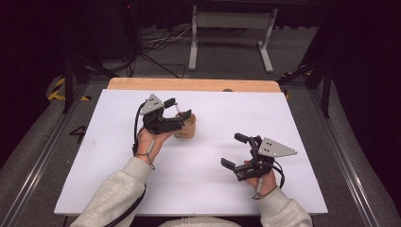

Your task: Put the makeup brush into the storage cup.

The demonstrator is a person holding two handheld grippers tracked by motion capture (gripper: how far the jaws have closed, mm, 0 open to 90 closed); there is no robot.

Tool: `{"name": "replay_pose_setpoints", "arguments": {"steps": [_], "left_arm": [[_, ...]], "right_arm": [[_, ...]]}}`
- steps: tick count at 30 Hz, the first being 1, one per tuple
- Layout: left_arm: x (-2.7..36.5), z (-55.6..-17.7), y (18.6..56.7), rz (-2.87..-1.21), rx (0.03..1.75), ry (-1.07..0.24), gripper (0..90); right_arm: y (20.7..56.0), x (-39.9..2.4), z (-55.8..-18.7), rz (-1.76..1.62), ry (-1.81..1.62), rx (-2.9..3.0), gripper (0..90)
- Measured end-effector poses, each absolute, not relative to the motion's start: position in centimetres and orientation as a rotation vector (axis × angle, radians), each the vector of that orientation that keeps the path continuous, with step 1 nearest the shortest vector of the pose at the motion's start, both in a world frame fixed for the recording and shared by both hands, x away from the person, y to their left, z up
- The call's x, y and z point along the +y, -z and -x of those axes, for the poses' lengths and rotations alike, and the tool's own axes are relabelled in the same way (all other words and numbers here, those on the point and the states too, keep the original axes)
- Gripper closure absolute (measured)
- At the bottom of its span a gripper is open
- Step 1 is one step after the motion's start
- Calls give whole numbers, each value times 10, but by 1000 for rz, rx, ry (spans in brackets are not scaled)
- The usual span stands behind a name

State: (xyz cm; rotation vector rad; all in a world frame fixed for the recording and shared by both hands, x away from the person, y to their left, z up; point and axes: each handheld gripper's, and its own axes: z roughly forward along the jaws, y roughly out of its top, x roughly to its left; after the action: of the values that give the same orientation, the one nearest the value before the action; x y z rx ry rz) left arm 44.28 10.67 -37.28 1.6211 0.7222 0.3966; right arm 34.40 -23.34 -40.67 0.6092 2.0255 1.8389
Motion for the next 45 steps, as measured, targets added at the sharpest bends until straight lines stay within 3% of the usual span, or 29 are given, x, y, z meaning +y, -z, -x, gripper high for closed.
{"name": "replay_pose_setpoints", "arguments": {"steps": [3,9,25,45], "left_arm": [[117,-434,365,-1620,684,-420,44],[135,-418,356,-1584,660,-404,11],[174,-370,352,-1579,602,-391,2],[217,-333,398,-1601,654,-380,0]], "right_arm": [[405,-237,-346,-615,-1821,2022,0],[397,-242,-349,-598,-1775,2007,0],[393,-265,-353,-623,-1702,2003,0],[405,-285,-350,-664,-1639,2011,0]]}}
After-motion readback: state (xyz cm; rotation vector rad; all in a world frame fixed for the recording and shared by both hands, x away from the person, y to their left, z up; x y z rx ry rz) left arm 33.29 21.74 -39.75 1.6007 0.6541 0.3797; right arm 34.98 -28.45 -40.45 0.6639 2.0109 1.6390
